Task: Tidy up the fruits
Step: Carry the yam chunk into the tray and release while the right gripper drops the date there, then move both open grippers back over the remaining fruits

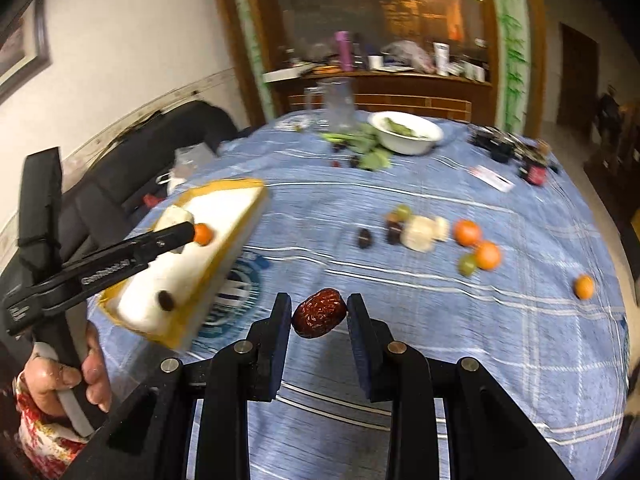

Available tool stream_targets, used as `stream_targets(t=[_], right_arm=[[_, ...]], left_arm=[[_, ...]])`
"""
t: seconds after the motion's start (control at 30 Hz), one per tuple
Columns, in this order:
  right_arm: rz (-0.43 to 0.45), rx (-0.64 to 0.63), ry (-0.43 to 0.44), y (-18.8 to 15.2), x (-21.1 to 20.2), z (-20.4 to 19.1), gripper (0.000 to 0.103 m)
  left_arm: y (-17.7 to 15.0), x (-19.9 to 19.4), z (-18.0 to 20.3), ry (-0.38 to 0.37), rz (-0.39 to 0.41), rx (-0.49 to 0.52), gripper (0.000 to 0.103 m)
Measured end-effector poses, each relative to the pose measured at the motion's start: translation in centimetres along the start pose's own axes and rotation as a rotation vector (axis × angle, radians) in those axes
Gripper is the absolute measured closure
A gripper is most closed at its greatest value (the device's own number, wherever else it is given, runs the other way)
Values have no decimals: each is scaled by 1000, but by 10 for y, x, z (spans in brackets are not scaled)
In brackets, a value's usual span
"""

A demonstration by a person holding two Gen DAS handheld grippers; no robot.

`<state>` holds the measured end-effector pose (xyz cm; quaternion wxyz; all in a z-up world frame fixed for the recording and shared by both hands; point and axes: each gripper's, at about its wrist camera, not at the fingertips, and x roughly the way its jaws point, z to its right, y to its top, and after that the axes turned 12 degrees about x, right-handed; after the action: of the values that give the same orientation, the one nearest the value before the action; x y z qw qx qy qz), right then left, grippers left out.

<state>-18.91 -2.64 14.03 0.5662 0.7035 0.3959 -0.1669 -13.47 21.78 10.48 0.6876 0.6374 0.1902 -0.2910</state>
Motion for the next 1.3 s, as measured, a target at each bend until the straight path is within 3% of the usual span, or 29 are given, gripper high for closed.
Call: stream_targets(t=[0.17,0.33,0.57,0.8,0.93,0.97,1.07,1.3], right_arm=[[-32,-70,73,11,20,-50,72],[-81,-120,134,17,59,-101,72],[-182,-168,170,7,124,-151,71],[-244,-172,169,-8,171,-170,71],[-273,-143,178,-11,181,-167,70],[-270,-143,178,-10,179,-166,64],[-236,-152,175,-10,165,-161,53],[-152,-113,158,-6,120,-132,48]], left_arm=[[-4,1,-47,64,-29,-47,70],[0,9,-81,151,-63,-21,70],[-1,36,-121,144,-137,-103,70],[-4,52,-127,101,-169,-137,69],[0,46,-123,83,-142,-139,51],[1,44,-121,75,-135,-142,50],[3,37,-116,52,-123,-154,47],[8,16,-89,6,-94,-144,27]])
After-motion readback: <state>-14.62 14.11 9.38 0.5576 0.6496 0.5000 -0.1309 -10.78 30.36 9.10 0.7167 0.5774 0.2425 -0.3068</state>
